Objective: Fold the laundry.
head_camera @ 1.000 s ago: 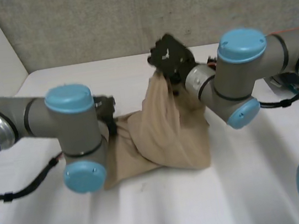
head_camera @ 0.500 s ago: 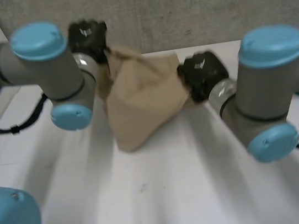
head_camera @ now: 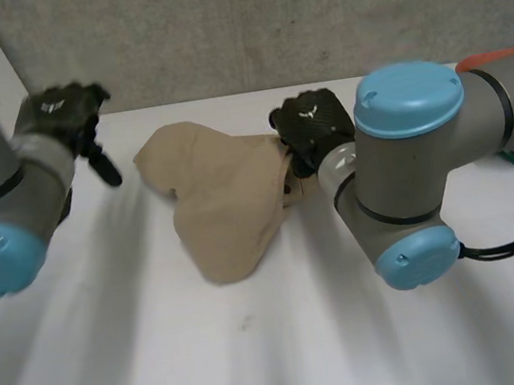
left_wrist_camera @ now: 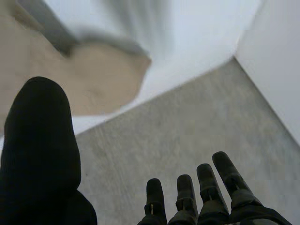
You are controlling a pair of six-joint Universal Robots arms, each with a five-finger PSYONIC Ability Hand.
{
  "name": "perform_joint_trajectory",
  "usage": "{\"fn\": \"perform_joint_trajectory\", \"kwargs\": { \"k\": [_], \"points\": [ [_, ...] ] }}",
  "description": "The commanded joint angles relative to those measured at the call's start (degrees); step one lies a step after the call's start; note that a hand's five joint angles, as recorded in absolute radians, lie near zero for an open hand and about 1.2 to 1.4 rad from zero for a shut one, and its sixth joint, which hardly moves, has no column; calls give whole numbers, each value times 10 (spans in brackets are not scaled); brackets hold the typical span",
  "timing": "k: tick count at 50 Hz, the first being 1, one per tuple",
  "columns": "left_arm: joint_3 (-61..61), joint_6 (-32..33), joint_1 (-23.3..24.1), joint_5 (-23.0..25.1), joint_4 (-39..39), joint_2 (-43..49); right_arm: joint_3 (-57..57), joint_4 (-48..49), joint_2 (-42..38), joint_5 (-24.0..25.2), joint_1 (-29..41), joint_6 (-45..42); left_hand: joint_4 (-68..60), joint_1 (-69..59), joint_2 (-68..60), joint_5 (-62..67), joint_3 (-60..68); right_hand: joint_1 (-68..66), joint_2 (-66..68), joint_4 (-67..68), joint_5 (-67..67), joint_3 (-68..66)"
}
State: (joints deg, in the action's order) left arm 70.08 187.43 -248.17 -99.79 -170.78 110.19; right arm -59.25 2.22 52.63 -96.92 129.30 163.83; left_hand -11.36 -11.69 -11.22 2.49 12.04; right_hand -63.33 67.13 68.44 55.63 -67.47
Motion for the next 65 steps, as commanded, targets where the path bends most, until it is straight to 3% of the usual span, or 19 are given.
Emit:
{"fn": "perform_joint_trajectory", "kwargs": {
  "k": [1,8,16,23,29,30,34,37,41,45,47,53,57,65],
  "points": [
    [164,-88,-34,63,0,-38,31,-2,2,-29,26,26,14,17,12,-25,-20,-167,129,116,144,-125],
    [209,-145,-54,129,-3,18,31,-5,23,-31,44,67,14,17,12,-25,-20,-167,129,116,144,-125],
    [157,-209,-52,204,-32,102,11,-28,59,-27,56,130,14,17,12,-25,-20,-167,129,116,144,-125],
    [99,-254,-10,201,-43,141,-9,-30,85,-23,63,173,14,17,12,-25,-20,-167,129,116,144,-125],
    [45,-277,54,184,-44,170,-24,-28,91,-26,62,183,14,17,12,-25,-20,-167,129,116,144,-125],
    [38,-279,61,180,-43,173,-25,-28,91,-26,61,183,-6,-3,-8,-5,0,-167,129,116,144,-125],
    [21,-282,84,126,-35,175,-32,-28,88,-28,43,159,-684,-681,-686,673,678,-167,129,116,144,-125],
    [16,-276,78,83,-31,153,-34,-29,86,-28,31,120,-686,-683,-688,675,680,-167,129,116,144,-125],
    [10,-218,53,37,-12,68,-53,-33,86,-24,5,6,-686,-683,-688,675,680,-167,129,116,144,-125],
    [11,-81,27,41,4,-26,-102,-26,99,-3,-6,-124,-686,-683,-688,675,680,-167,129,116,144,-125],
    [12,19,23,53,4,-59,-139,-10,115,20,-10,-190,-686,-683,-688,675,680,-167,129,116,144,-125],
    [15,252,31,70,5,-28,-205,27,139,67,-14,-301,-686,-683,-688,675,680,-167,129,116,144,-125],
    [9,317,37,55,18,39,-210,30,127,69,-9,-299,-686,-683,-688,675,680,-167,129,116,144,-125],
    [-86,326,44,42,7,152,-146,46,58,68,-2,-292,-686,-683,-688,675,680,-167,129,116,144,-125]
  ]
}}
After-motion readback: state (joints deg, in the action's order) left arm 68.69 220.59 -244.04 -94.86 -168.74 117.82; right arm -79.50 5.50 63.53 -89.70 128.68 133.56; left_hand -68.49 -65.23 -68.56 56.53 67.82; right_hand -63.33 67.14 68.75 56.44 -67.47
